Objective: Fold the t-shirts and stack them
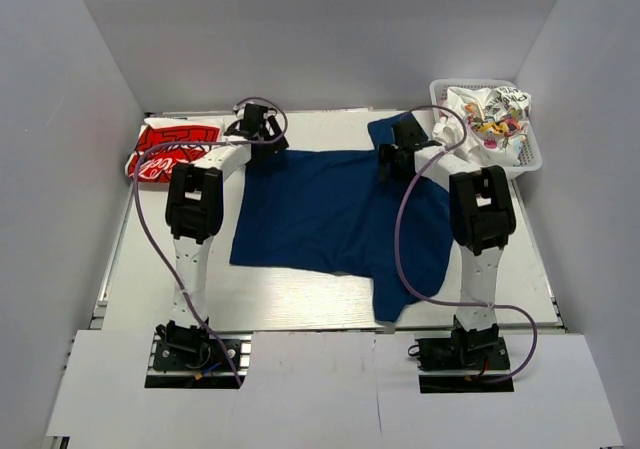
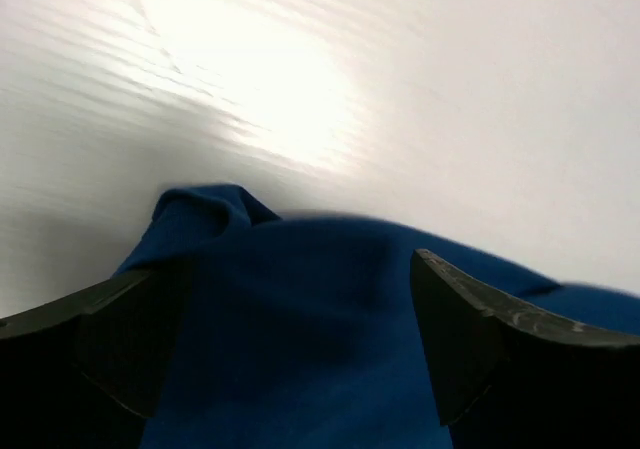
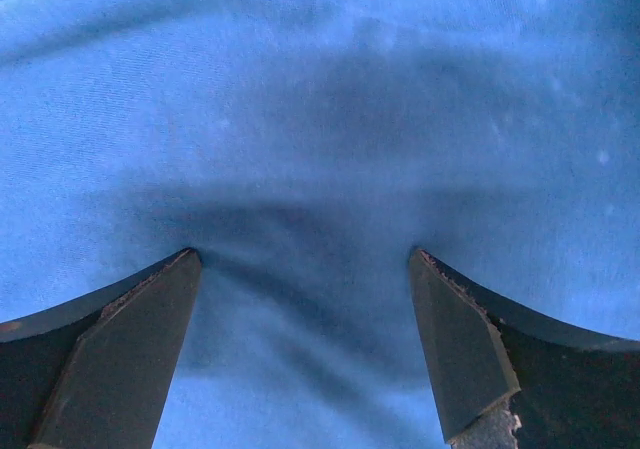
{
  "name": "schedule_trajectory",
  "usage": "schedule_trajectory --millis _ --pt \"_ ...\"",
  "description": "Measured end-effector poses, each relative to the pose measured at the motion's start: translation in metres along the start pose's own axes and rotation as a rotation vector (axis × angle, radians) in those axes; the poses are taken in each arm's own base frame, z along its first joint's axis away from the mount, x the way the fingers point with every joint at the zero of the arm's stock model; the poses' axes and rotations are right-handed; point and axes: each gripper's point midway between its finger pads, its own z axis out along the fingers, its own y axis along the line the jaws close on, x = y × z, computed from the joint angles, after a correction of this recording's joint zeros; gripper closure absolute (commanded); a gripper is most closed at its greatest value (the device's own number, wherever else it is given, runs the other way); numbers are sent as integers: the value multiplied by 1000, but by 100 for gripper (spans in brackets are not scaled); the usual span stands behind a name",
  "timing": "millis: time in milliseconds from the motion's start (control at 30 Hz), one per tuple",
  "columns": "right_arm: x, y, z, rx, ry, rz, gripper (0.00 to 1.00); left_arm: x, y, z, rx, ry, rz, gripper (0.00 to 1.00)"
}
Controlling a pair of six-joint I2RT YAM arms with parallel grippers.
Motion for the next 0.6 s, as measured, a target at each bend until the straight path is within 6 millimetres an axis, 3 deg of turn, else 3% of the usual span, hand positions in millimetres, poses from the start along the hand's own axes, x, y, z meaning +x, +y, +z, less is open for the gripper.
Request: schedule_trajectory --millis 167,333,467,533,600 --pt "-37 17 21 -52 -48 -69 10 -29 33 14 -159 -53 -66 0" --pt "-83 32 40 -87 -137 -176 10 -48 54 18 -189 -71 -108 0" --pt "-109 39 27 -125 -206 -234 10 -67 54 17 -164 -86 -95 0" --pt "-114 40 9 -140 -227 -245 10 -74 47 10 -140 -96 -74 0" --pt "-113 40 -22 -161 -261 -229 10 -70 42 -6 -118 -91 -46 0"
